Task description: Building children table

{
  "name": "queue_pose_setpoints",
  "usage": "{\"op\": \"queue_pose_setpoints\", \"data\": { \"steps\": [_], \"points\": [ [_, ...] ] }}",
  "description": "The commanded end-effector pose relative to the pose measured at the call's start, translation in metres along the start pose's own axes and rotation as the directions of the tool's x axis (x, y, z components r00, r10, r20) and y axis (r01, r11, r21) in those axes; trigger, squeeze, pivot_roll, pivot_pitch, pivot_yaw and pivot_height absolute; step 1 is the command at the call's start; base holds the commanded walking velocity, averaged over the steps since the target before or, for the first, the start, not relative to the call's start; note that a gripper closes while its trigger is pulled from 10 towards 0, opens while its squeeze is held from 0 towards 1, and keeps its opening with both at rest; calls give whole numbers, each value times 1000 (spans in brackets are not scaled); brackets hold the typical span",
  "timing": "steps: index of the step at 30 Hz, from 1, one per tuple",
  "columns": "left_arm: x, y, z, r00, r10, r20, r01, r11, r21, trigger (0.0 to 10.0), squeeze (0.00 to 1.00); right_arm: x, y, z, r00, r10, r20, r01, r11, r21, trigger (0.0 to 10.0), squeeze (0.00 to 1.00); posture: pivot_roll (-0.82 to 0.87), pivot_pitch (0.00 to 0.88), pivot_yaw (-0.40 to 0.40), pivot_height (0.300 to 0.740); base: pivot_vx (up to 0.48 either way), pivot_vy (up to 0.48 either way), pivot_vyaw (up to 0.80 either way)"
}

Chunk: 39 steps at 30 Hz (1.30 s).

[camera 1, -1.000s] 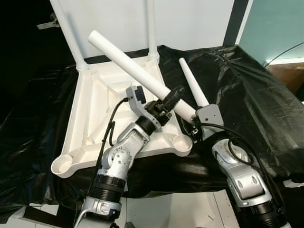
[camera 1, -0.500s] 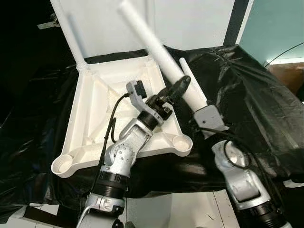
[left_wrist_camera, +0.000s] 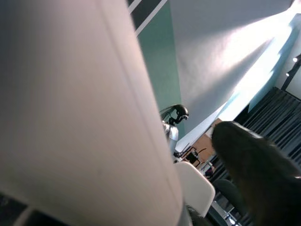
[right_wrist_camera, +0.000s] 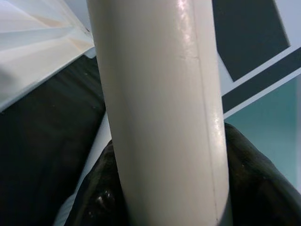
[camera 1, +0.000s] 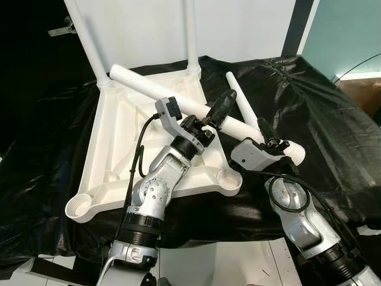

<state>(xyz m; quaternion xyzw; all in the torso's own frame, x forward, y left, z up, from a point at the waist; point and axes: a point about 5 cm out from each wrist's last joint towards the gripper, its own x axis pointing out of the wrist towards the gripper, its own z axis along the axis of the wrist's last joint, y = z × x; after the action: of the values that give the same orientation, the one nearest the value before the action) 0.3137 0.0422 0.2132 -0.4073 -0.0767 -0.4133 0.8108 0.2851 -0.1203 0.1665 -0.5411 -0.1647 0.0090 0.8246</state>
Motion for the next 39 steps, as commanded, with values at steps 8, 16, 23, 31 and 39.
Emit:
{"op": "queue_pose_setpoints", "data": {
  "steps": [8, 16, 23, 31, 39],
  "points": [
    [2, -14, 7, 973, -228, 40, 229, 973, -16, 0, 0, -10, 11, 4, 997, -55, 54, 56, 998, -23, 4784, 0, -142, 31, 88, 740, 0, 0, 0],
    [2, -15, 7, 970, -240, 45, 241, 970, -16, 0, 0, -9, 13, 1, 998, -56, 24, 56, 998, -2, 10000, 0, -142, 31, 88, 740, 0, 0, 0],
    [1, -15, 7, 969, -245, 45, 246, 969, -15, 0, 0, -7, 13, -4, 998, -40, -58, 46, 993, 110, 10000, 0, -139, 33, 88, 740, 0, 0, 0],
    [0, -17, 6, 964, -263, 36, 264, 964, -21, 0, 0, 2, -2, 5, 968, 232, -94, -52, 555, 830, 10000, 1000, -151, 34, 94, 740, 0, 0, 0],
    [1, -18, 4, 962, -272, 33, 273, 962, -24, 0, 0, 6, -11, 7, 952, 304, -37, -121, 484, 867, 10000, 0, -154, 32, 89, 740, 0, 0, 0]
  ]
}}
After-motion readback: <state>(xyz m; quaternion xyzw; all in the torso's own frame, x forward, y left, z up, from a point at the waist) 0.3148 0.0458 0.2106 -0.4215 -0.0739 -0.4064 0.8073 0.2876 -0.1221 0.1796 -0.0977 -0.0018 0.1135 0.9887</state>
